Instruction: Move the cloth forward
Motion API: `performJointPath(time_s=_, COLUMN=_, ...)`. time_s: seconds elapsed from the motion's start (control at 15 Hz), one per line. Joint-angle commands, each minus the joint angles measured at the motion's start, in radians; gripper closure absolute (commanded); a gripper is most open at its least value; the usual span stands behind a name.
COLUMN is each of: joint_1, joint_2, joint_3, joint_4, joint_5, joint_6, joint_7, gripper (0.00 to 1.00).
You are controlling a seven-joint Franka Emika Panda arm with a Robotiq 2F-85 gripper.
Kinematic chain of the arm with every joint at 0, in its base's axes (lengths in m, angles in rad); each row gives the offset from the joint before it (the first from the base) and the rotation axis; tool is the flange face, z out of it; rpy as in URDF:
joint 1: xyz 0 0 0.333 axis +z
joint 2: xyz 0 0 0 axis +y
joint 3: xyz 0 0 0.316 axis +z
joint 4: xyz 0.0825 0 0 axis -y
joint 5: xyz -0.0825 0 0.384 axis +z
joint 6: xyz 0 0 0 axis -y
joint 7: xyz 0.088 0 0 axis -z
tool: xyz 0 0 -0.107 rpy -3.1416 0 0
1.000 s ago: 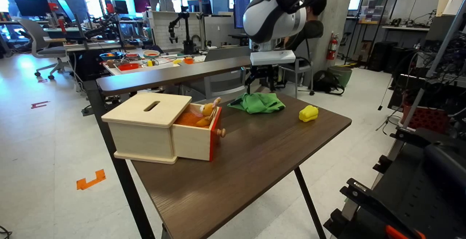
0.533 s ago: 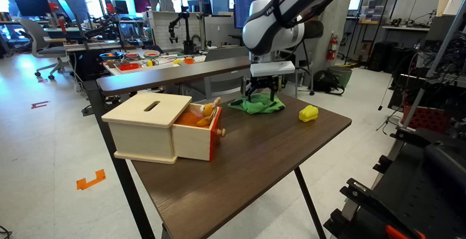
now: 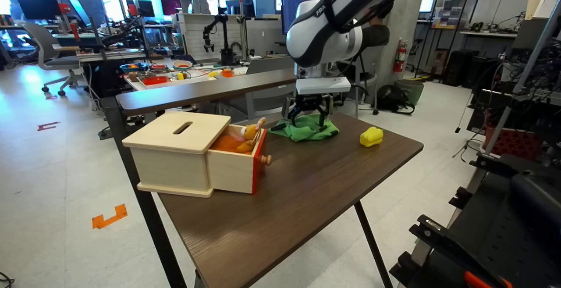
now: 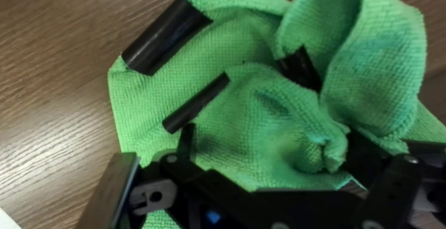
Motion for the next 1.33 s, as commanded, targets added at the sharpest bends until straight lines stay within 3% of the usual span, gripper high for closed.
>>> performJointPath(time_s=0.0, joint_1=0.0, joint_2=-0.067, joint_3=0.026, joint_4=-0.128, joint_5=0.013, joint_6=0.025, joint_7=-0.013, gripper=0.0)
performJointPath(time_s=0.4, joint_1=0.031, joint_2=-0.176, joint_3=0.045, joint_4=-0.337, joint_5=0.001, joint_6=0.075, joint_7=-0.002, gripper=0.0)
performJointPath(time_s=0.87, joint_1=0.132, joint_2=-0.33, joint_3=0.016, joint_4=-0.639, joint_5=0.019, joint_6=0.167, joint_7=0.005, gripper=0.0)
performJointPath(time_s=1.27, joint_1=0.169, joint_2=-0.435, joint_3=0.0, joint_4=-0.855, joint_5=0.021, joint_6=0.253, joint_7=0.025, gripper=0.0)
